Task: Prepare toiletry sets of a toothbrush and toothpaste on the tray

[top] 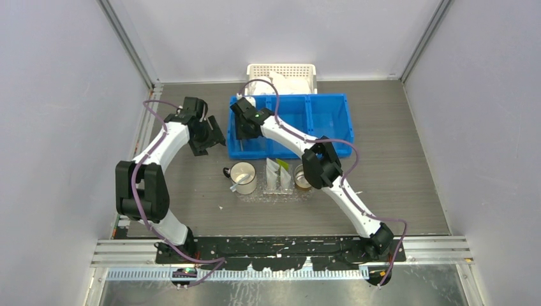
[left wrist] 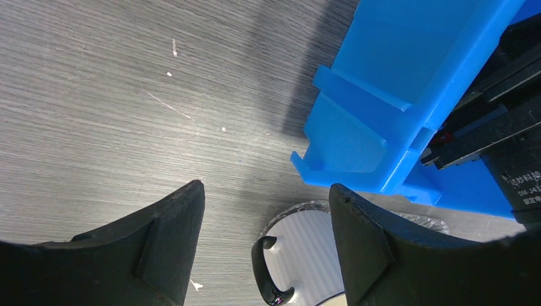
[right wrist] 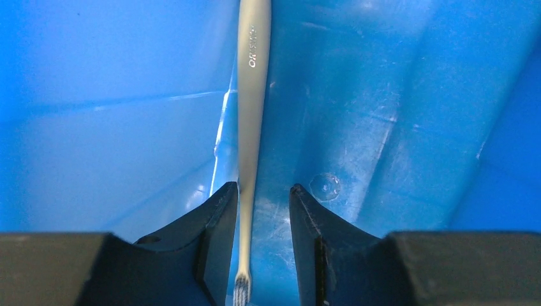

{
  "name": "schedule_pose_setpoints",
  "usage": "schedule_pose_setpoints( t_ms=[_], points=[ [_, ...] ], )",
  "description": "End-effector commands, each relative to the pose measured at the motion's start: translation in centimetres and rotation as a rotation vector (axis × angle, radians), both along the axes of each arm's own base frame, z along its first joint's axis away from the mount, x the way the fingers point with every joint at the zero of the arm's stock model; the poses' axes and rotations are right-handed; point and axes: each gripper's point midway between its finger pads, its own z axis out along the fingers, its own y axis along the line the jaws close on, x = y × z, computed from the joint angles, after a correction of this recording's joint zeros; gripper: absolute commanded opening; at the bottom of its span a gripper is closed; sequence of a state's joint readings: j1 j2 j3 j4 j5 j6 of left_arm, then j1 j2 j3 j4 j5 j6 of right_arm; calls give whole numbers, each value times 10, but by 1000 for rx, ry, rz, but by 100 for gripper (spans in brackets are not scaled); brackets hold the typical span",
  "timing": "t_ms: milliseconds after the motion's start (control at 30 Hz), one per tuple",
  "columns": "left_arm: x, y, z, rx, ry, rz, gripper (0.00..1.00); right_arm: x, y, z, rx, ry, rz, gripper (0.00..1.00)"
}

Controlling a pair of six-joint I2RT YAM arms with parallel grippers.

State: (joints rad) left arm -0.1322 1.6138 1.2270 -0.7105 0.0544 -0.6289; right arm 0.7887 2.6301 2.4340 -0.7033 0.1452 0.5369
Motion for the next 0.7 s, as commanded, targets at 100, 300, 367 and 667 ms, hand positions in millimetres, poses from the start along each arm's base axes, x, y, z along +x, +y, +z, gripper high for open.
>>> schedule_pose_setpoints(
  t_ms=[100, 300, 367, 667],
  points=[
    [9, -1, 20, -27, -75, 5, 72, -10, -26, -35, -187, 19, -29, 42],
    [8, -1, 20, -28, -74, 5, 72, -13, -37, -43, -239, 20, -32, 42],
    [8, -1, 19, -28, -74, 6, 72, -13, -38, -43, -245, 19, -30, 40],
    [8, -1, 21, -25, -80, 6, 72, -15, -38, -50, -241, 23, 14, 17]
  ],
)
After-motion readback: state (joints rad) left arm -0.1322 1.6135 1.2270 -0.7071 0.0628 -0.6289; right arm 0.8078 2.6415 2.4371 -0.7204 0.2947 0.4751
